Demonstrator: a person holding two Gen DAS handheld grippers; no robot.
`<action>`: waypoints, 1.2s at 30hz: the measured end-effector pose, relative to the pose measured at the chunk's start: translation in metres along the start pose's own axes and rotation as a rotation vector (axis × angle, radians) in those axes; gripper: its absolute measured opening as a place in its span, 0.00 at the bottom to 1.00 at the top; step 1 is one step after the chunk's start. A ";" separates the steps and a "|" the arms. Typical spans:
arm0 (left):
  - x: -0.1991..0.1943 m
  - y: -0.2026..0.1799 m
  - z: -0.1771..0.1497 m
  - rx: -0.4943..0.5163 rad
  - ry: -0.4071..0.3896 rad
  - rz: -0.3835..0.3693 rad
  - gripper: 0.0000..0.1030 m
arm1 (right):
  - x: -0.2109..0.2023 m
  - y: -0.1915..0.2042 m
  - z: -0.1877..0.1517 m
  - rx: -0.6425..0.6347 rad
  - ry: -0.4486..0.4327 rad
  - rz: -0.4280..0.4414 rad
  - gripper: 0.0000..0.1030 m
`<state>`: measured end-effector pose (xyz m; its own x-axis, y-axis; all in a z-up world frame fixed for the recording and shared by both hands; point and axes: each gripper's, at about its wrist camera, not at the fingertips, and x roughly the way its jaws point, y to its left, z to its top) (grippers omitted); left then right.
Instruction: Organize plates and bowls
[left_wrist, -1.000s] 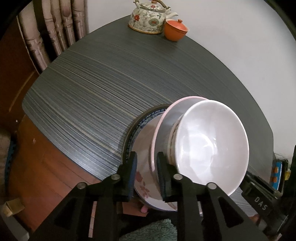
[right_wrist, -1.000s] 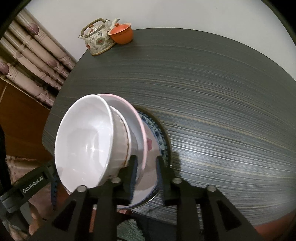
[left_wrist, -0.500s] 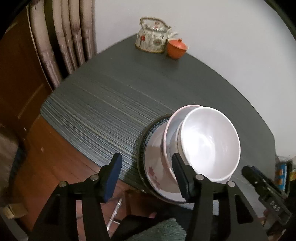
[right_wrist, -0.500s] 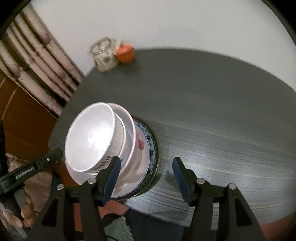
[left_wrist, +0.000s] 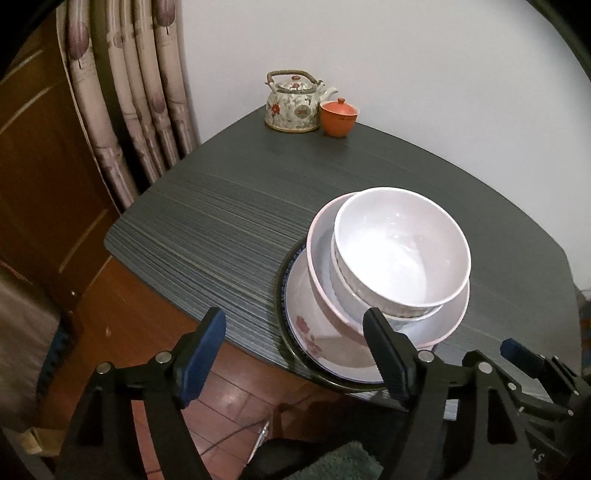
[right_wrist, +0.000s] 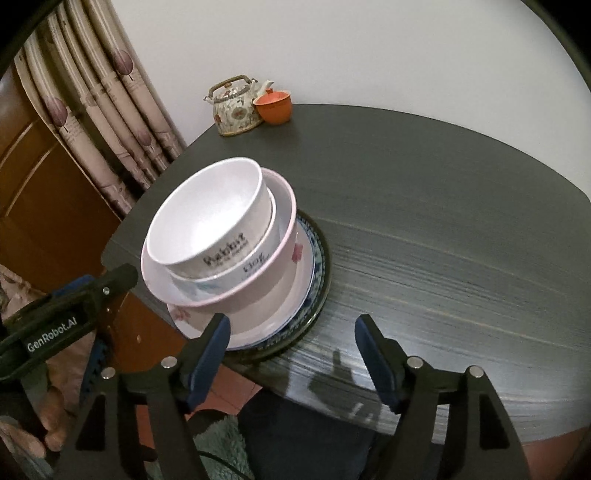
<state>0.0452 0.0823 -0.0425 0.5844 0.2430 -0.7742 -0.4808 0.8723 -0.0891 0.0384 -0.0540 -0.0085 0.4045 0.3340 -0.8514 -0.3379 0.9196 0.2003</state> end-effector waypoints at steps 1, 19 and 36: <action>-0.001 -0.001 -0.002 0.004 -0.009 0.006 0.72 | 0.000 0.001 -0.001 -0.003 -0.001 -0.002 0.70; 0.003 -0.011 -0.015 0.071 -0.068 0.055 0.87 | 0.017 -0.001 -0.019 0.003 0.017 -0.024 0.81; 0.004 -0.013 -0.018 0.087 -0.067 0.048 0.90 | 0.016 0.002 -0.026 0.006 0.019 -0.028 0.81</action>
<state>0.0418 0.0646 -0.0557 0.6058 0.3109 -0.7323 -0.4524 0.8918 0.0044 0.0216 -0.0524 -0.0342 0.3976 0.3039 -0.8658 -0.3217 0.9298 0.1786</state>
